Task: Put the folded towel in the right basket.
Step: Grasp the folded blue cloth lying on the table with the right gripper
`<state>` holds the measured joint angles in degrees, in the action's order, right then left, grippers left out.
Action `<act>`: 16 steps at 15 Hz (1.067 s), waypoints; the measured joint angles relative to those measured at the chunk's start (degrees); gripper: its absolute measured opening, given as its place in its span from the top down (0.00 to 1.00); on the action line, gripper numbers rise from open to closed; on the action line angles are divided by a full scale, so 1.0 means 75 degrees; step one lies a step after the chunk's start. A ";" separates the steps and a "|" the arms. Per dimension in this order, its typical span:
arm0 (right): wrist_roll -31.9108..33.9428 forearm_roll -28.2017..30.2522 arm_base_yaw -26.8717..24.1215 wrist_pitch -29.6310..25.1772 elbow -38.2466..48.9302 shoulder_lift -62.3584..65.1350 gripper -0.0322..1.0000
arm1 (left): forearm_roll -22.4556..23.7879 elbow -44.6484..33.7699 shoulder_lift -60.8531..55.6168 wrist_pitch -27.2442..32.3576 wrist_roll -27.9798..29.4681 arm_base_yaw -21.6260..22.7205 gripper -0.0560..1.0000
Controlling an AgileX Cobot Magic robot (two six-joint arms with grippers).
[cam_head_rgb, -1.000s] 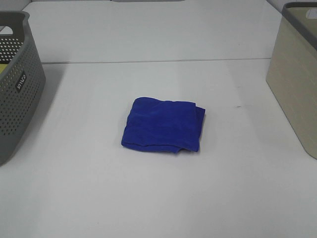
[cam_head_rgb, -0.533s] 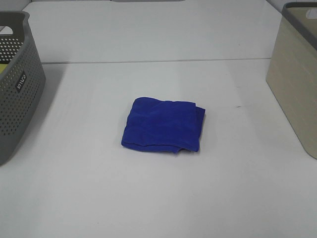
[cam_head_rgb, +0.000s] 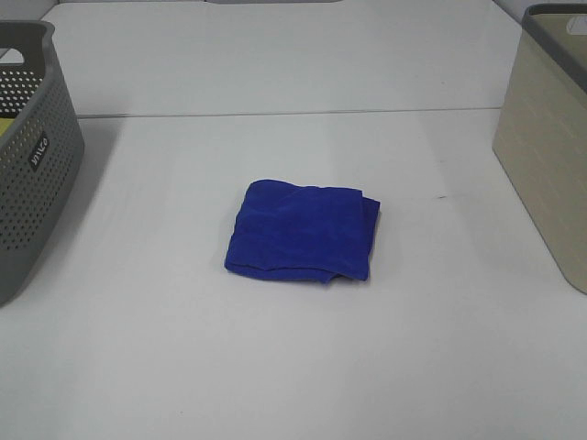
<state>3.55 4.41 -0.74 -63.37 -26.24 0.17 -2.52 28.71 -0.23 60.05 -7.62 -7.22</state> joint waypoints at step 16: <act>0.0000 0.0000 0.0000 0.0000 0.0000 0.0000 0.23 | 0.0000 0.0000 0.0000 0.0000 0.0000 0.0000 0.01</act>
<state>3.55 4.41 -0.74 -63.37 -26.24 0.17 -2.52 28.71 -0.23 60.05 -7.62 -7.22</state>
